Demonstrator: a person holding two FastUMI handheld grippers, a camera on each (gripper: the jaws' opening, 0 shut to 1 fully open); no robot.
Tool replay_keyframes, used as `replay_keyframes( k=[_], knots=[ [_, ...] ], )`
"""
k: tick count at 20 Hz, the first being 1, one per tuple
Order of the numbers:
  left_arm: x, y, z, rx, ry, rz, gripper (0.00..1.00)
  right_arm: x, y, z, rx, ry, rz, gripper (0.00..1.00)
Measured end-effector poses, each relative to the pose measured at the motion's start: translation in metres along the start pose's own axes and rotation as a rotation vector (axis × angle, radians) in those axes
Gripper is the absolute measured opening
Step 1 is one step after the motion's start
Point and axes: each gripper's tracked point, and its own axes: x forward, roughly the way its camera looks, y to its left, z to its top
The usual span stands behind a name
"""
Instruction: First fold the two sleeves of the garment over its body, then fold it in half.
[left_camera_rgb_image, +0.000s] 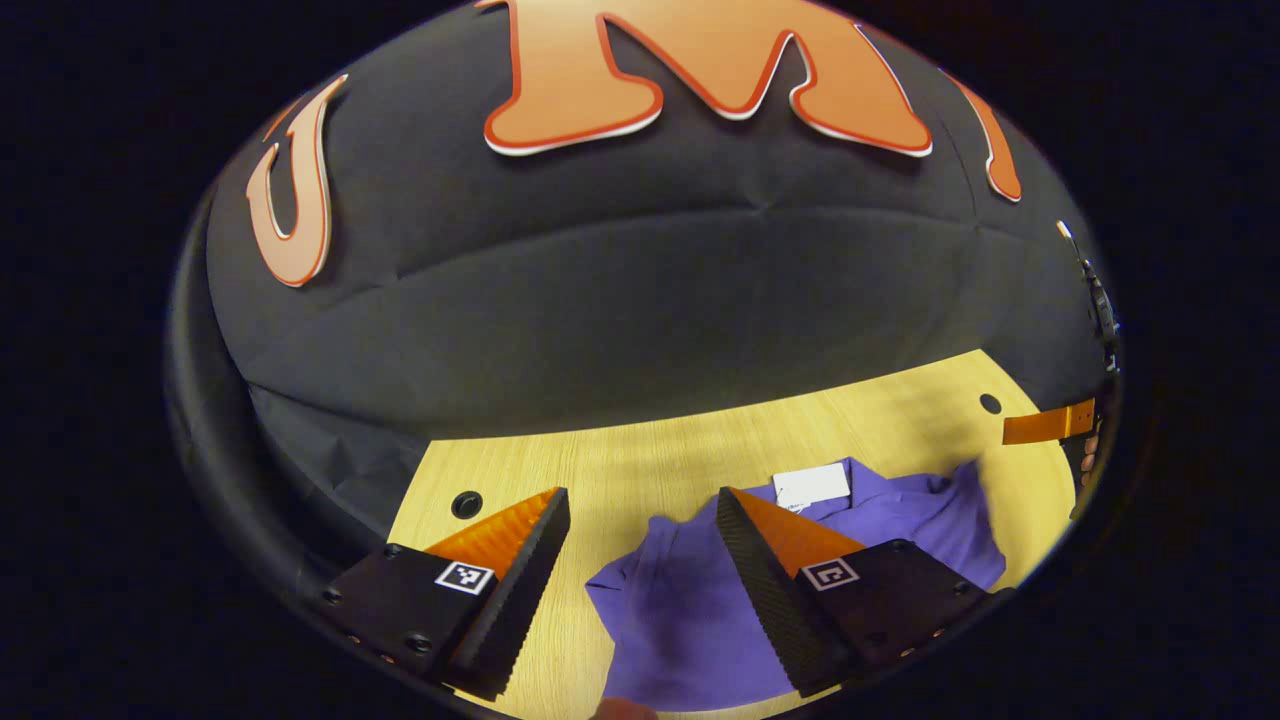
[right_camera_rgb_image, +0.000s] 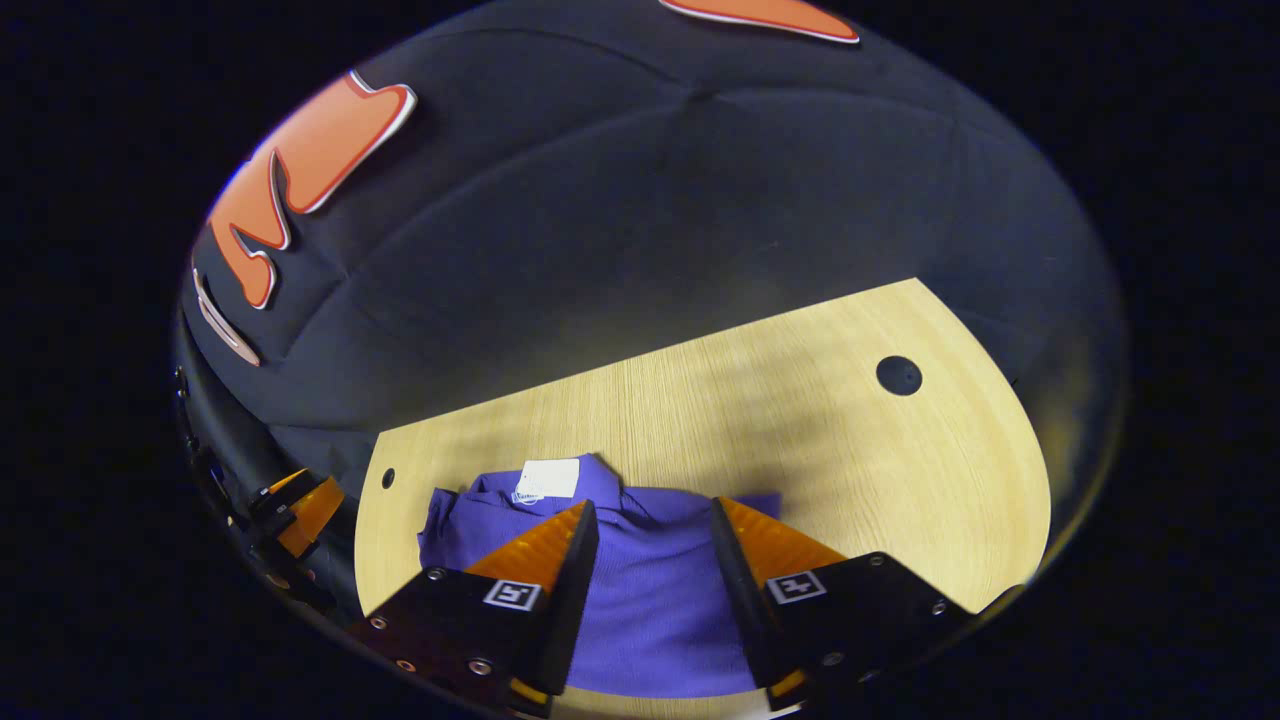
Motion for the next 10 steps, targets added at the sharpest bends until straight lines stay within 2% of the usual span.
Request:
replay_keyframes(
  k=[1,2,4,7,10],
  knots=[
    [-0.008,-0.001,0.006,-0.009,-0.023,-0.01,0.96,-0.008,-0.002,0.003,-0.005,-0.015,-0.007,0.62],
    [-0.017,-0.001,0.011,-0.02,-0.044,-0.022,0.96,-0.016,-0.002,0.006,-0.017,-0.033,-0.02,0.81],
    [-0.036,0.0,0.021,-0.042,-0.081,-0.039,0.97,-0.037,-0.002,0.015,-0.059,-0.092,-0.046,0.88],
    [-0.072,-0.006,0.034,-0.061,-0.141,-0.107,0.97,-0.072,0.011,0.022,-0.153,-0.193,-0.068,0.93],
    [-0.11,0.008,0.052,-0.078,-0.228,-0.098,0.97,-0.106,0.031,0.025,-0.256,-0.29,-0.092,0.93]
  ],
)
